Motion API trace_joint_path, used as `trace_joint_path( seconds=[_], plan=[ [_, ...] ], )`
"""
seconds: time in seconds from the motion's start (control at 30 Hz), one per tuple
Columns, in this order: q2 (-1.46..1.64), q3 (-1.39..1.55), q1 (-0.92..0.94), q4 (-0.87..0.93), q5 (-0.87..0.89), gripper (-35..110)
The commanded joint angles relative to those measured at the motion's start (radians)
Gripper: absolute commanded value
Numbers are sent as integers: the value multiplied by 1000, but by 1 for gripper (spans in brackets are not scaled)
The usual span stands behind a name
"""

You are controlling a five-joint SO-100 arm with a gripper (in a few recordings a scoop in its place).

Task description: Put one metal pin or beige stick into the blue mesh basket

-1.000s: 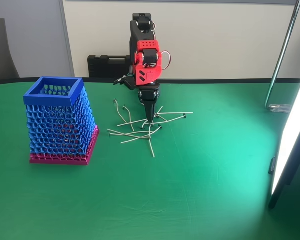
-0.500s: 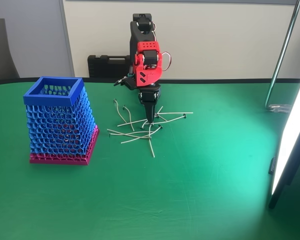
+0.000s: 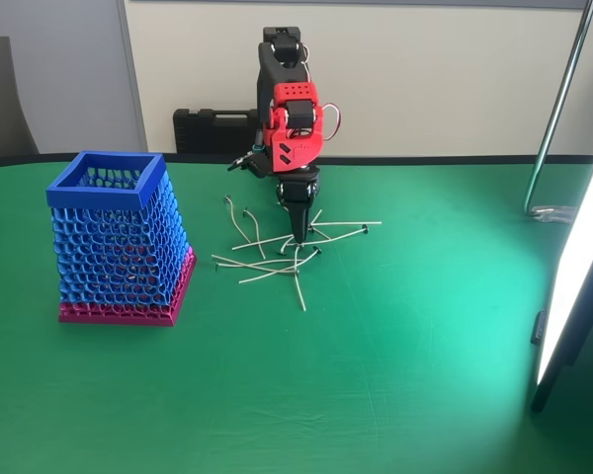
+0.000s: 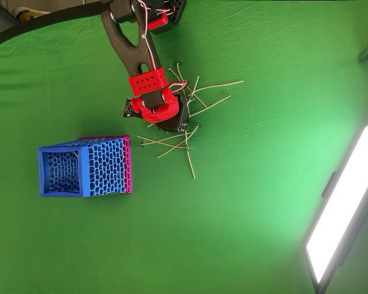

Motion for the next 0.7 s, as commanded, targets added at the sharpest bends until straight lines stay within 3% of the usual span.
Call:
trace_joint_path(
  seconds=[0.0, 0.67],
  plan=[
    [6, 0, 3, -11, 2, 12],
    [2, 12, 34, -15, -21, 12]
  ],
)
